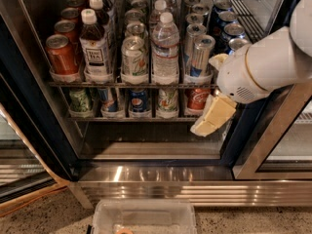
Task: Pick blue plastic bottle from top shelf of fridge
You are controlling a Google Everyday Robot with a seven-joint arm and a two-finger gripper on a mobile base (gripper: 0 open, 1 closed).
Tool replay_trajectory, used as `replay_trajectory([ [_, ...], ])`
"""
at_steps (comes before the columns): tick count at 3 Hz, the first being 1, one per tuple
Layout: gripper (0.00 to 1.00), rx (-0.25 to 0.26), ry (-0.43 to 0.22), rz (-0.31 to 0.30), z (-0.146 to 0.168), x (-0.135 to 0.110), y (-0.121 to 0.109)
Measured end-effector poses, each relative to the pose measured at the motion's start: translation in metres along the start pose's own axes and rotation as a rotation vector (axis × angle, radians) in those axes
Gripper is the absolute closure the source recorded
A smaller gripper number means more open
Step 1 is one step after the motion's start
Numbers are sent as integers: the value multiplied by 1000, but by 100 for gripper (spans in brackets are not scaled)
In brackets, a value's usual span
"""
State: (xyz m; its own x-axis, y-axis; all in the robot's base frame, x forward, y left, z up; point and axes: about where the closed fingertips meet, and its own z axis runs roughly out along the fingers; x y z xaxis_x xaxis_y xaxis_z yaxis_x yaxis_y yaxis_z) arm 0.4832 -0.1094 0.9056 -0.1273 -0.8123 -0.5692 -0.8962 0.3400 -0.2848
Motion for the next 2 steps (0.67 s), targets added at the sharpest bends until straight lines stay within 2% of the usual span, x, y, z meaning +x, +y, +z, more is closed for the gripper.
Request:
replay_trajectory([
  [1,0,17,-62,7,1,-4,19],
  [2,0,64,-147,1,19,-4,64],
])
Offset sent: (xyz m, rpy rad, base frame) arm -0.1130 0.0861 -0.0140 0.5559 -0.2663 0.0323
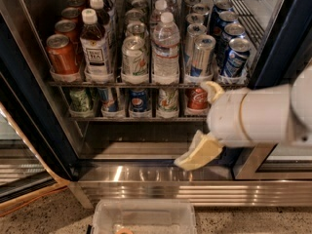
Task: Pick blue plastic bottle from top shelf of fridge
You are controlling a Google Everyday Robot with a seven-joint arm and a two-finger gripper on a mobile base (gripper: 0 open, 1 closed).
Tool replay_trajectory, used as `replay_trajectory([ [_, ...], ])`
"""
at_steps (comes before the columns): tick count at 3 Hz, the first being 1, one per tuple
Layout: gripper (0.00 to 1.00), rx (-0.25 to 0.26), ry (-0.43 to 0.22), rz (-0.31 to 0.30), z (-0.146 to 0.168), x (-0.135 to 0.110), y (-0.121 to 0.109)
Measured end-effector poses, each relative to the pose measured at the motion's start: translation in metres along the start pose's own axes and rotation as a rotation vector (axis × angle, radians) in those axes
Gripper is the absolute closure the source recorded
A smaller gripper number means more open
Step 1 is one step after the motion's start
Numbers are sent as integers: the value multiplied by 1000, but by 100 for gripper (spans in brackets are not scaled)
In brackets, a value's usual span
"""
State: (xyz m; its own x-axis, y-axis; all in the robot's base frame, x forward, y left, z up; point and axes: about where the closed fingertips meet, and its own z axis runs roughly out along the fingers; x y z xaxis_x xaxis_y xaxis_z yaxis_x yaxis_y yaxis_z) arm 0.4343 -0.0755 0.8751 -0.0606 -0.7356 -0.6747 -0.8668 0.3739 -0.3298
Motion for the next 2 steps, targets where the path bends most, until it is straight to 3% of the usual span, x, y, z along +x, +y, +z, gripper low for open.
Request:
replay_trajectory([
  [1,0,39,-85,31,25,7,33],
  [2,0,117,-198,68,33,-6,36],
])
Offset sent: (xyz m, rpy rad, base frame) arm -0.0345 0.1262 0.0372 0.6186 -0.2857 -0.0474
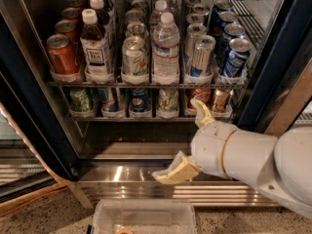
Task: Pick blue plastic bottle from top shelf of fridge
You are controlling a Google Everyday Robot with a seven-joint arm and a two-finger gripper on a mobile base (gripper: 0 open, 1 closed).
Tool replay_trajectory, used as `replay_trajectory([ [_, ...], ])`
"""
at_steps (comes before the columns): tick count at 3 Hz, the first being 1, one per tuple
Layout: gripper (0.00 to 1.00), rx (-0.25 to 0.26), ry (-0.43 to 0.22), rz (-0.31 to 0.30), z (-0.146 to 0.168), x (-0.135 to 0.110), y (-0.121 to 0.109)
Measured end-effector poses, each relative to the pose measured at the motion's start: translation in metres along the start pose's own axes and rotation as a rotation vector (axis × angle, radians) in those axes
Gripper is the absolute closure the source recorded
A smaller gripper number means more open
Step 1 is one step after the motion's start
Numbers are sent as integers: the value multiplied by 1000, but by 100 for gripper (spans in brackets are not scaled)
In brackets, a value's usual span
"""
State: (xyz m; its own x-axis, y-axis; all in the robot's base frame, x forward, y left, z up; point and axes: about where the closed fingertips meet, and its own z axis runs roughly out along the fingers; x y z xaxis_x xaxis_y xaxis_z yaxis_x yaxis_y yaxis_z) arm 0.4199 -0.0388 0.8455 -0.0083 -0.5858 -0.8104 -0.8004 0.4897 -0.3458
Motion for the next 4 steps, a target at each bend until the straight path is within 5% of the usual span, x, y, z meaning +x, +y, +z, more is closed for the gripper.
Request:
replay_trajectory([
  [1,0,105,-138,64,-2,-15,-16],
  [2,0,153,-284,110,-5,-49,-17],
  [3,0,85,-391,64,4,-109,0],
  [4,0,67,-399,57,9,-115,6],
])
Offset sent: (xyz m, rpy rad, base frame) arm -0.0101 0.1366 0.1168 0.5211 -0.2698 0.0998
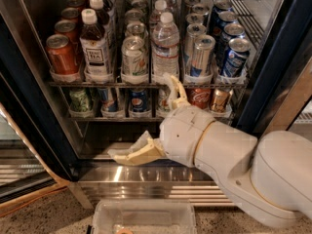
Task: Pick blue plastic bottle from top shelf of fridge
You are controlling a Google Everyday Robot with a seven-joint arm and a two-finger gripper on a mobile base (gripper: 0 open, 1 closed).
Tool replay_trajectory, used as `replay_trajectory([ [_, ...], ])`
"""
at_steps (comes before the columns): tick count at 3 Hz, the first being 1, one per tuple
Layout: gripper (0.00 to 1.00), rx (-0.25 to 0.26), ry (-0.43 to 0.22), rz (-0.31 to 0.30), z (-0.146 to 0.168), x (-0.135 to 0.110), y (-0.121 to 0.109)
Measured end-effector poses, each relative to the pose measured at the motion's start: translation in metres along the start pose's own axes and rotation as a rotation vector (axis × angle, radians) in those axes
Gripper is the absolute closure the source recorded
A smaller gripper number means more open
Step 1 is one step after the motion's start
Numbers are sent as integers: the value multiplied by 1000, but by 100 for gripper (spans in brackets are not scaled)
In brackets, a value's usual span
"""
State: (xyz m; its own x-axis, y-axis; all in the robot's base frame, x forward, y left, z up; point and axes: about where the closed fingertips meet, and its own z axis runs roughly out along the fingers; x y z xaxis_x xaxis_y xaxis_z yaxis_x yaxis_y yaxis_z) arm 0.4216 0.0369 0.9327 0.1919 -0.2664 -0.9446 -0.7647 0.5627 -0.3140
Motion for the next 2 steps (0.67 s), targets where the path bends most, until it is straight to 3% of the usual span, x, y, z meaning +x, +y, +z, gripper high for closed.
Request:
replay_trajectory([
  [1,0,-71,-53,22,7,-5,14],
  [2,0,-187,-155,71,36,-15,54],
])
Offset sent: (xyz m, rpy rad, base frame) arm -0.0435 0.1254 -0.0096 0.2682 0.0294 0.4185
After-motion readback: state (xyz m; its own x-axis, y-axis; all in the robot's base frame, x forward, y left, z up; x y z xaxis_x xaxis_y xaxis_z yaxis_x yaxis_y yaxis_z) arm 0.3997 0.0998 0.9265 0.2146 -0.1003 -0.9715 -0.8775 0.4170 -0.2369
